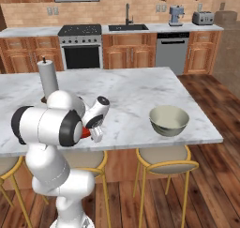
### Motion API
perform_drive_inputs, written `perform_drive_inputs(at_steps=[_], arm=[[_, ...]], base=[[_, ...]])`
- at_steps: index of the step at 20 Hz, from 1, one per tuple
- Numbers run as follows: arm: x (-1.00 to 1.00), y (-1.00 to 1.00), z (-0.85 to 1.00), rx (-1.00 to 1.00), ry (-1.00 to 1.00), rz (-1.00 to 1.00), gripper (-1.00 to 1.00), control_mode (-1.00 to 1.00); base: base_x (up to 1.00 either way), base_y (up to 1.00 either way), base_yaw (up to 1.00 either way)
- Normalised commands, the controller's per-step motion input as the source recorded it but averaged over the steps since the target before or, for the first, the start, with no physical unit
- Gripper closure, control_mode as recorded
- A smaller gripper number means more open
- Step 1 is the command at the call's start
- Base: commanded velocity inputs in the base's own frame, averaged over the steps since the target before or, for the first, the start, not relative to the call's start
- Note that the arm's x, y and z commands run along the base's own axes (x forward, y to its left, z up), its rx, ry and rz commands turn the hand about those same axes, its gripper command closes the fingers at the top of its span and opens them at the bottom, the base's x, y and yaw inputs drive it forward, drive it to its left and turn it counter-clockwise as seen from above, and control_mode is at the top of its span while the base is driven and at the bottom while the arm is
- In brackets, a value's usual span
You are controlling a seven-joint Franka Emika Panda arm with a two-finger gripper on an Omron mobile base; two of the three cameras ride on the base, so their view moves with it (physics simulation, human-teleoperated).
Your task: Pick up the bowls from the cabinet and place each bowl in front of a stool on the dining counter.
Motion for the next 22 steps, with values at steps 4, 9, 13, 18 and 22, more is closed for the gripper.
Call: perform_drive_inputs(at_steps=[4,9,13,18,22], arm=[[0.0,0.0,0.17,-0.01,0.01,0.0,-1.0,-1.0],[-0.18,0.0,0.7,-0.04,0.03,0.0,-1.0,-1.0],[-0.57,0.0,1.0,-0.05,0.0,0.07,-1.0,-1.0],[-0.63,0.1,0.95,-0.12,0.05,0.25,-1.0,-1.0],[-0.4,0.26,0.89,-0.19,0.21,0.29,-1.0,-1.0]], base=[[0.0,0.0,0.0],[0.0,0.0,0.0],[0.0,0.0,0.0],[0.0,0.0,0.0],[0.0,0.0,0.0]])
